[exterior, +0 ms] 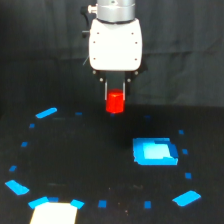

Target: Pick up the red object from the table

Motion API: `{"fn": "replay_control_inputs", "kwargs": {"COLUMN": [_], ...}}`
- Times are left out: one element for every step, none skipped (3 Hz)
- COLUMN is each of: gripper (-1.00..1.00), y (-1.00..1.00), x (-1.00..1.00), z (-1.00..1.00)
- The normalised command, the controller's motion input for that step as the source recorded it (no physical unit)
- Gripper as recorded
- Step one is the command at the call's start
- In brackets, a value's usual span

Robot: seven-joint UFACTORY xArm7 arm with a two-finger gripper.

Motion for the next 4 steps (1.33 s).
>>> {"fn": "replay_control_inputs", "kwargs": {"gripper": [-1.0, -1.0, -1.0, -0.96], "y": [-0.07, 0.26, -0.34, -0.24], "x": [0.3, -0.25, -0.05, -0.11], "z": [0.26, 0.02, 0.99, 0.46]}}
